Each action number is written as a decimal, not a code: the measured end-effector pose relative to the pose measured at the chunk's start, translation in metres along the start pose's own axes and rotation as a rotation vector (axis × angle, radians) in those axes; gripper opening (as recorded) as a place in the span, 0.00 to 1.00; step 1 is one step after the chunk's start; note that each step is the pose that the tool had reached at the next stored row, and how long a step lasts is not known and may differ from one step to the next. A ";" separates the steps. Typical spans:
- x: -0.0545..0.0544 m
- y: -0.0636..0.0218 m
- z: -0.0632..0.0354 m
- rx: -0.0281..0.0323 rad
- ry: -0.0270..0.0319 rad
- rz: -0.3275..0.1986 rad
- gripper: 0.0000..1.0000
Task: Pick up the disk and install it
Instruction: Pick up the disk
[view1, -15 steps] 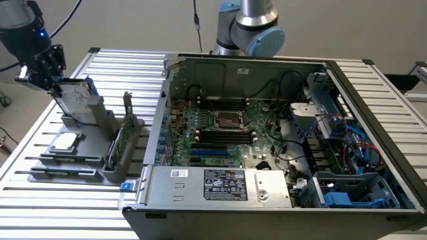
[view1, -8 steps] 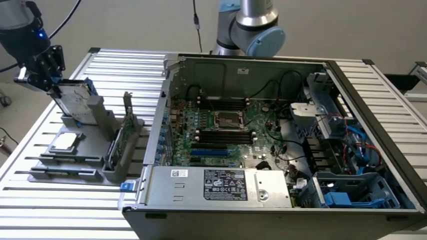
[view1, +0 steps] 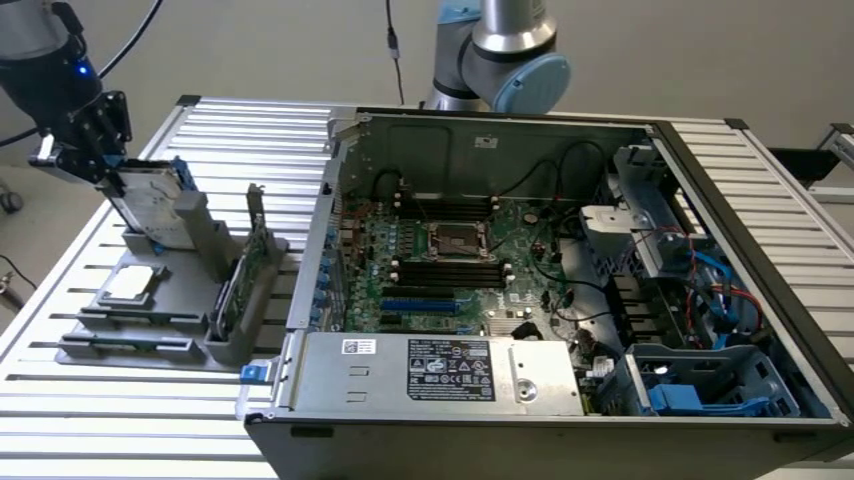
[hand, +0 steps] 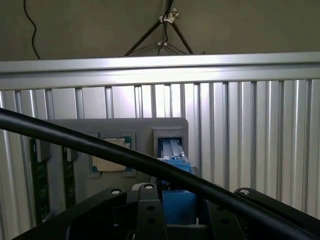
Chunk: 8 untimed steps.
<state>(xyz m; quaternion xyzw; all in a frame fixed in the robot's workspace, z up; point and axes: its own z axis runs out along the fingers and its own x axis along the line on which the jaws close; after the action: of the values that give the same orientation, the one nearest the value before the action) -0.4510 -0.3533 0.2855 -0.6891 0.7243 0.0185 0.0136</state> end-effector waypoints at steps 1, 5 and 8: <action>0.000 -0.0001 0.0000 0.0014 -0.0001 0.000 0.33; 0.000 -0.0003 -0.0001 0.0062 -0.0003 -0.001 0.33; 0.000 -0.0002 0.0000 0.0068 -0.0003 0.000 0.33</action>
<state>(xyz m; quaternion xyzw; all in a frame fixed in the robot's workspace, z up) -0.4509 -0.3535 0.2855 -0.6892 0.7242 0.0161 0.0160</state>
